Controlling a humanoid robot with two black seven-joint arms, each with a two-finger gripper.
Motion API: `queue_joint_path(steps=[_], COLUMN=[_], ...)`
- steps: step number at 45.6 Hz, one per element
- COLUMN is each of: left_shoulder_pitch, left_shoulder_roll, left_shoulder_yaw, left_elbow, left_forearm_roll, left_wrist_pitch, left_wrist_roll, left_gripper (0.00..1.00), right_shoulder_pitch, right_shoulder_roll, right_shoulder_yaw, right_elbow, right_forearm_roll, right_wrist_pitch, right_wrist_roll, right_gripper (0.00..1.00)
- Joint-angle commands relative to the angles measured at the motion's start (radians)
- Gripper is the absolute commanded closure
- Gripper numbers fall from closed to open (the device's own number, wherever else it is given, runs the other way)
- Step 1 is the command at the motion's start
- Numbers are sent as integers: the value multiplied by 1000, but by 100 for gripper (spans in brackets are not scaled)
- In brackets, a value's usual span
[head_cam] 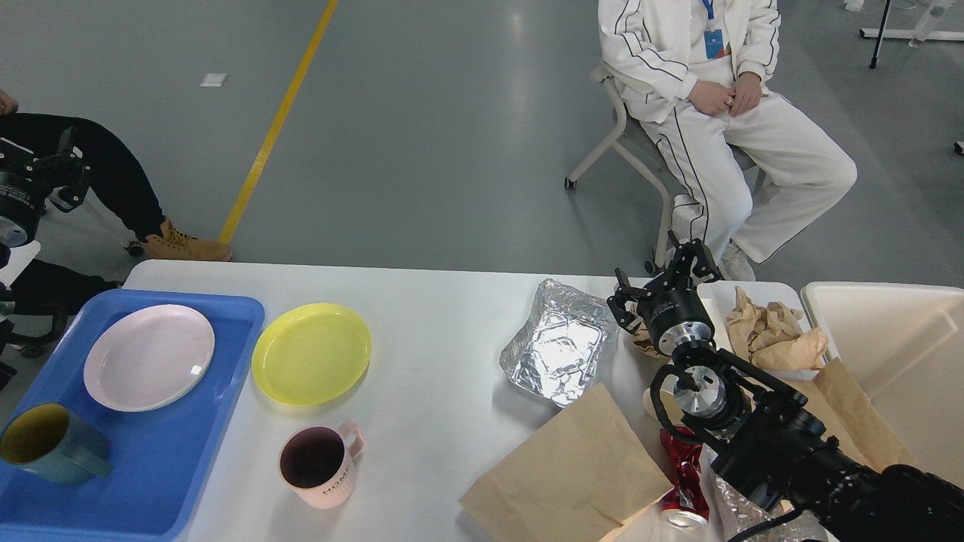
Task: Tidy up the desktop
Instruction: 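Move the left gripper in over the blue tray toward the pink mug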
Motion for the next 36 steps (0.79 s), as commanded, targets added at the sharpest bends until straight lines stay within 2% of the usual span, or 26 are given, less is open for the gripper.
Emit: queue_joint_path(steps=[1,7,11,19,28,36], left_shoulder_pitch=[28,33,33,50,54,37], left_shoulder_roll=[-2,-20,-22,-30,-31,-114], left_shoulder_yaw=[-9,-9,-2,4,-4,17], left_elbow=[1,1,1,0,-3,-2], left_forearm_roll=[-1,-2,2,5,5,-1], left_wrist_pitch=[7,7,-2,-27,-154,-157], left_wrist_roll=[-6,-12,5,-5,-5,6], left_gripper=[4,4,4,4,4,4], right_shoulder_pitch=[-1,-1,-1,-1,-1,-1], right_shoulder_roll=[0,0,0,0,0,0], right_shoulder_yaw=[0,0,0,0,0,0], right_elbow=[2,2,2,0,0,0], right_forearm_roll=[0,-1,0,0,0,0], right_wrist_pitch=[0,2,2,2,2,2], right_wrist_roll=[0,0,0,0,0,0], right_gripper=[0,0,0,0,0,0])
